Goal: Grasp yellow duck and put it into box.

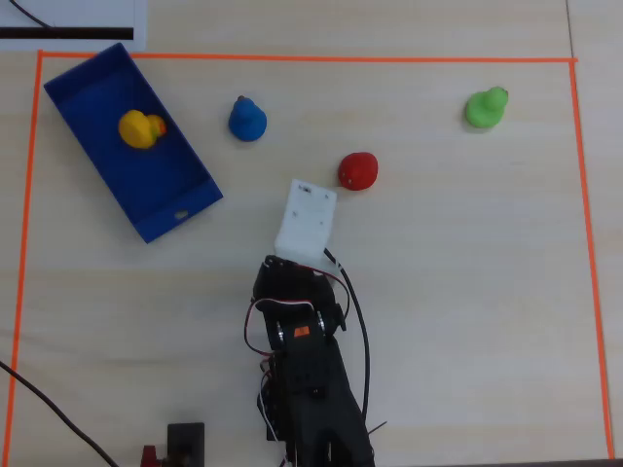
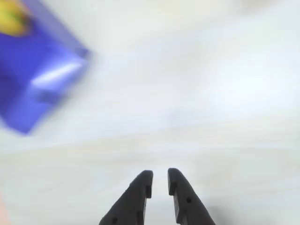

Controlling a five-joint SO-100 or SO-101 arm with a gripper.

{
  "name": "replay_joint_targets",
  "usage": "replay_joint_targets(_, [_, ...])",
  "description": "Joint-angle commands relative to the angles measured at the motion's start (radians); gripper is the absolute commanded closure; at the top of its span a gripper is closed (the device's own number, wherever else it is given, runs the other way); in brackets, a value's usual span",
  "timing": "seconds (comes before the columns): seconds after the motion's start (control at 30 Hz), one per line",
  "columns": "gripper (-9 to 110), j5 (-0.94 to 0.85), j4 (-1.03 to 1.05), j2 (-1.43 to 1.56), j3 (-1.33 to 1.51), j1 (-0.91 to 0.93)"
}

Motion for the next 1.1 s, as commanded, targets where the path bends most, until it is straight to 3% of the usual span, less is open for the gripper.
replay_joint_targets(0.0, [101,-0.091,-0.043,0.199,0.29,0.127])
replay_joint_targets(0.3, [101,-0.222,-0.003,0.385,0.492,0.275])
replay_joint_targets(1.07, [100,-0.213,-0.002,0.385,0.492,0.311])
